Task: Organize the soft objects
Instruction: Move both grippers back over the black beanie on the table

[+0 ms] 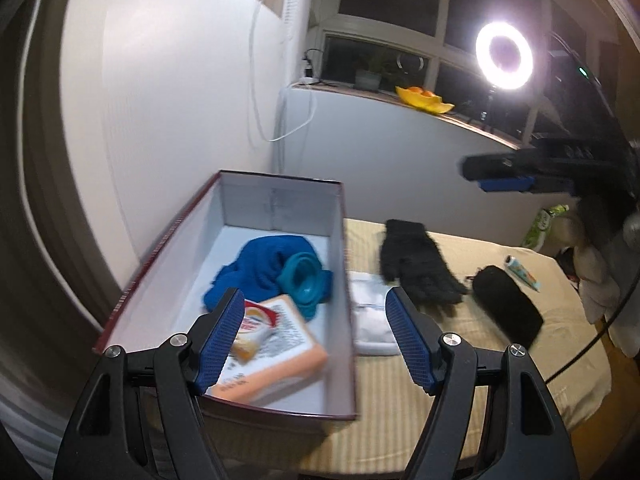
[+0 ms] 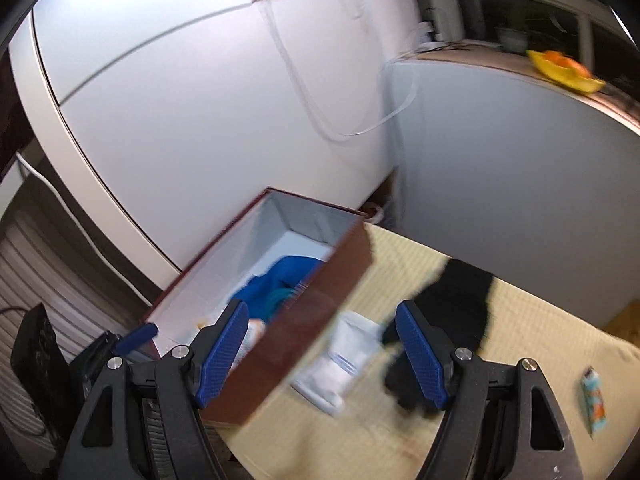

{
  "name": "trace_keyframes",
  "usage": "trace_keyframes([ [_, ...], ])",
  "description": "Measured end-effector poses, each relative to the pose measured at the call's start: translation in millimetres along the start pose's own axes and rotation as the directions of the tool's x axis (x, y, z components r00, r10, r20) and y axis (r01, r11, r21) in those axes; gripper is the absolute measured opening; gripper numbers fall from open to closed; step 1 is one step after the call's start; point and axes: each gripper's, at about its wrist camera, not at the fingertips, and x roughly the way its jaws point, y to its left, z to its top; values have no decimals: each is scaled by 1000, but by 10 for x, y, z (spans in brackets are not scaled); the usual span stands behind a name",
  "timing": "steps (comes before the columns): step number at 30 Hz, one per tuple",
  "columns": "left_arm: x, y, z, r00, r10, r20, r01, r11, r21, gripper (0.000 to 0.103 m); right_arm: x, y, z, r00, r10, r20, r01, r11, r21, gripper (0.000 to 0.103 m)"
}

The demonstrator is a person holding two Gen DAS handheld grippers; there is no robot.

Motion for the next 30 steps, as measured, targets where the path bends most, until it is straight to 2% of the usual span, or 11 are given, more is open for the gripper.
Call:
trace_keyframes([
  [8, 9, -413, -72, 995, -97, -25, 98, 995, 23, 73, -852, -778, -650, 994, -85, 68, 75, 987, 140, 73],
  [15, 208, -888, -212, 977, -194, -89, 198, 980, 34, 73, -1258, -1360, -1135, 989, -140, 53, 123, 961, 249, 73],
  [22, 465, -1341, -354, 946, -280, -163, 285, 958, 10, 73, -1265, -1805, -1467, 992, -122, 24, 107, 940, 325, 73],
  [30, 835, -1715, -480, 906, -340, -251, 333, 940, -71, 73, -929, -2042, -1588, 997, -54, -56, 69, 939, 336, 73],
])
